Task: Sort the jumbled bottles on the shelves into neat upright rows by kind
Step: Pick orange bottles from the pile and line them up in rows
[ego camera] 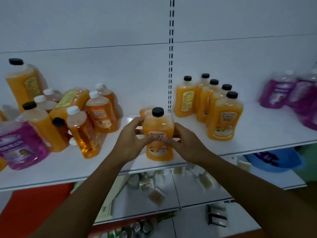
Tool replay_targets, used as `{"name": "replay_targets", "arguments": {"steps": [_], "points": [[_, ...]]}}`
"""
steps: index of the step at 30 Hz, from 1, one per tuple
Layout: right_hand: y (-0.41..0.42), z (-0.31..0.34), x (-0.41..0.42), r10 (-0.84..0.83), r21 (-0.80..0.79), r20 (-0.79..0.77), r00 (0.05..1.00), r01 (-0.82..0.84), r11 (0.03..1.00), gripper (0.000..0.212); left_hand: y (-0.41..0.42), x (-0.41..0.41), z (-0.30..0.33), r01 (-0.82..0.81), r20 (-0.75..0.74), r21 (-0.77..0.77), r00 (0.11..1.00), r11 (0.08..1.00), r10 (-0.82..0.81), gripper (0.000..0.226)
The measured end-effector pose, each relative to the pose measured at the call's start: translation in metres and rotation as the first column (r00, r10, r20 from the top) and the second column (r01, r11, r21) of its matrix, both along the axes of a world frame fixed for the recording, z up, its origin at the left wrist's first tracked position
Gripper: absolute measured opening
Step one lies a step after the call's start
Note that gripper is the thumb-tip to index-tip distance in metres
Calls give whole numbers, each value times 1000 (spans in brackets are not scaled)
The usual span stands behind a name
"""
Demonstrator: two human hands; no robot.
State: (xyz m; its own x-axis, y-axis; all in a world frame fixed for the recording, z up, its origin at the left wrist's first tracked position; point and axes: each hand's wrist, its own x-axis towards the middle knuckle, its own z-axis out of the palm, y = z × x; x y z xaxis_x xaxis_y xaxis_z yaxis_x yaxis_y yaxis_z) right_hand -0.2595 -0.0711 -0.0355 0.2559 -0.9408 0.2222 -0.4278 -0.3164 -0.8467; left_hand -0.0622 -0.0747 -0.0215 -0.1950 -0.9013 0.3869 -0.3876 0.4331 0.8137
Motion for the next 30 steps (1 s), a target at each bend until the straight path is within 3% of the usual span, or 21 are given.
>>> {"name": "replay_targets", "arguments": {"steps": [5, 9, 11, 13, 17, 26, 30], "points": [[-4, -3, -46, -141, -19, 7, 990, 141, 990, 40, -24, -53, -4, 8, 19, 33, 1000, 999, -9, 57], [-11, -21, -63, -337, -134, -143, 931, 319, 938, 56, -43, -91, -3, -81, 15, 31, 997, 996, 81, 49], [-12, -26, -68, -398, -232, -183, 899, 354, 906, 45, -55, -104, -2, -120, 25, 13, 993, 993, 119, 49], [-16, -27, -72, -367, -279, -244, 898, 297, 913, 35, -68, -113, 0, -134, 41, 5, 990, 991, 133, 52], [-32, -29, -78, -289, -194, -322, 902, 235, 952, 50, -94, -124, -4, -148, 78, 19, 986, 989, 146, 58], [-61, -42, -82, -189, -235, -327, 926, 114, 965, 61, -119, -142, -5, -154, 108, 27, 983, 988, 151, 59], [-65, -42, -75, -129, -235, -344, 930, 48, 971, 61, -115, -135, -5, -215, 209, -11, 955, 977, 212, 62]]}}
